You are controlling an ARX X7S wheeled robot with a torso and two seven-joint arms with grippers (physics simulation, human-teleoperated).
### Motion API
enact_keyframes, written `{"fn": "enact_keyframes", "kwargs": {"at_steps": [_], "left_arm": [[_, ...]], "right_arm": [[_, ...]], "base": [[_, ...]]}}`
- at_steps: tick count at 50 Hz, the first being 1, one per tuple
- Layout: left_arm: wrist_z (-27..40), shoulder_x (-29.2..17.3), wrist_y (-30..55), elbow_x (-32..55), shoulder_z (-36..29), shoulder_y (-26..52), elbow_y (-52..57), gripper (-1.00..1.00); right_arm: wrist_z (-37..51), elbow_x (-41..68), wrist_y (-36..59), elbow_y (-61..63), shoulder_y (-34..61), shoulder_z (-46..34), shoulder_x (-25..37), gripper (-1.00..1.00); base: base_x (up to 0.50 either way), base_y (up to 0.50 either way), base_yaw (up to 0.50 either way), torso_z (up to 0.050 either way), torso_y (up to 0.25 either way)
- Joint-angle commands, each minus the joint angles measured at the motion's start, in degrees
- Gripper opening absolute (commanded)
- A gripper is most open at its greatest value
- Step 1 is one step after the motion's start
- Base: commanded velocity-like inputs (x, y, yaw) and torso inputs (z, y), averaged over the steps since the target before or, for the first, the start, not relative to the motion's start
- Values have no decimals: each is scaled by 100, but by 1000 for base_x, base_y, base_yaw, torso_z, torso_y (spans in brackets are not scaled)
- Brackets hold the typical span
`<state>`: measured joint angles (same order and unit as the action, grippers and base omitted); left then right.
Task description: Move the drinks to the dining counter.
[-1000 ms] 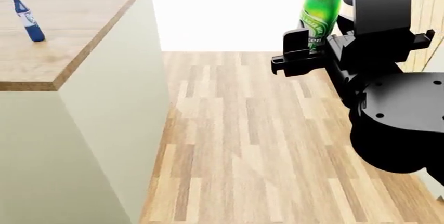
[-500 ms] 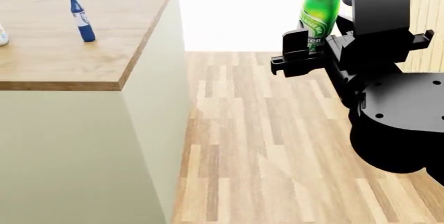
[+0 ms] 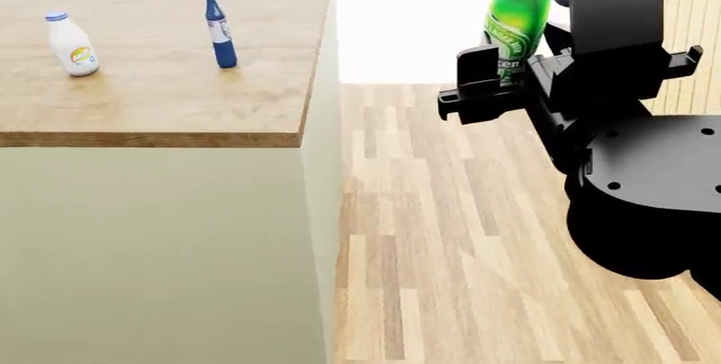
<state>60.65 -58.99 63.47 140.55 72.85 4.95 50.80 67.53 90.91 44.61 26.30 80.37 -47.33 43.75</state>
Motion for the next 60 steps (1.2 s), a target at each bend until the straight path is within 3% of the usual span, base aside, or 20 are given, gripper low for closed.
{"fn": "enact_keyframes", "kwargs": {"at_steps": [1, 40, 60], "left_arm": [[-9, -8, 8, -4, 18, -7, -15, 100], [-85, 50, 24, -115, -72, -14, 4, 100], [-107, 91, 53, -153, -80, -30, 18, 100]], "right_arm": [[-46, -91, 63, -41, 62, 30, -34, -100], [-18, -84, 44, -26, 16, 26, -6, -100], [-24, -105, 6, 20, -35, 32, 19, -100]], "base": [[-3, 500, 0, 0, 0], [23, 500, 0, 0, 1], [335, 433, 0, 0, 1]]}}
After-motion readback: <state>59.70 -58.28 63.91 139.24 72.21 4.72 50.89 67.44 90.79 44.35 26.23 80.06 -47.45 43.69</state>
